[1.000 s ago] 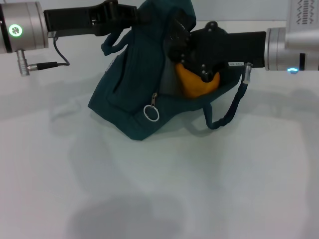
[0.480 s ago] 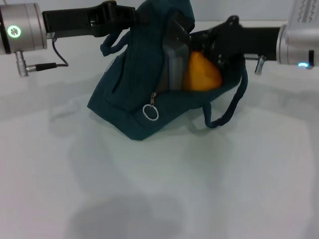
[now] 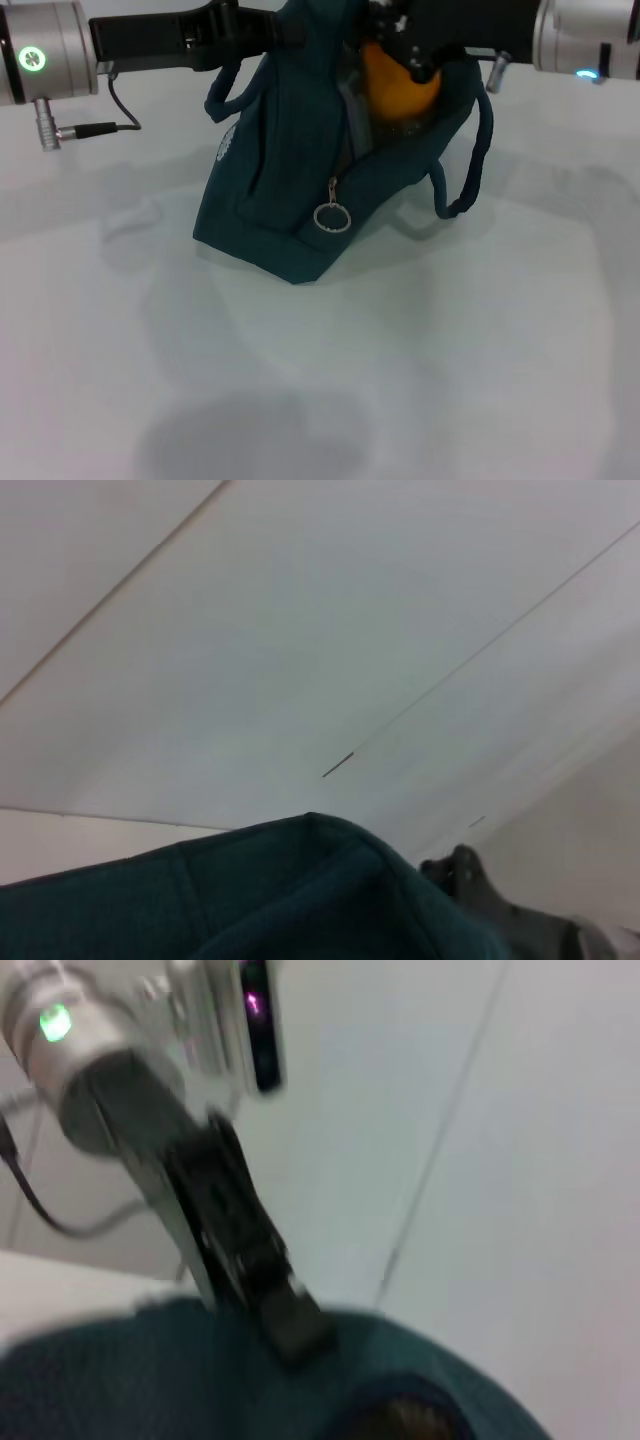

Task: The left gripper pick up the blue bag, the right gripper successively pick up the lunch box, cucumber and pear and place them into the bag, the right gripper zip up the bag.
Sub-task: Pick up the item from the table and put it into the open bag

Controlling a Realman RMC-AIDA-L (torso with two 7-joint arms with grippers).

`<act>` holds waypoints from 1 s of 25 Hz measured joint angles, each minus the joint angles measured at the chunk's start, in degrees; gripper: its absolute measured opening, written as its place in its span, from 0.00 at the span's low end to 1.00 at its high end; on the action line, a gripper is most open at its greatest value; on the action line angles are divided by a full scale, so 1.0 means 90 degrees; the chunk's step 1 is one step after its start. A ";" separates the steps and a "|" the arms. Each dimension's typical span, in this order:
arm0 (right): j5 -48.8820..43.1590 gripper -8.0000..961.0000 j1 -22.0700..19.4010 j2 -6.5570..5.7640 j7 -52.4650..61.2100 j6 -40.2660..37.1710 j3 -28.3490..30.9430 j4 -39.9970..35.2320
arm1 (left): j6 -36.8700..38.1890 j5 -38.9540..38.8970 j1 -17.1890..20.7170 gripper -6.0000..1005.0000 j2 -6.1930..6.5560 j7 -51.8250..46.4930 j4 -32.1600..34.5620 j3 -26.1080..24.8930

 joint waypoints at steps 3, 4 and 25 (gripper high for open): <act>0.0072 0.05 0.0054 0.0008 0.0015 -0.0314 -0.0039 -0.0055 | -0.0011 0.0000 0.0001 0.07 0.0006 0.0014 0.0000 -0.0010; 0.0072 0.05 0.0064 0.0012 0.0015 -0.0341 -0.0047 -0.0079 | -0.0019 0.0000 0.0002 0.07 0.0012 0.0020 0.0000 -0.0011; 0.0087 0.05 -0.0063 0.0004 -0.0440 0.0758 -0.0083 0.0482 | -0.0060 -0.0001 -0.0025 0.07 0.0060 0.0013 0.0000 -0.0017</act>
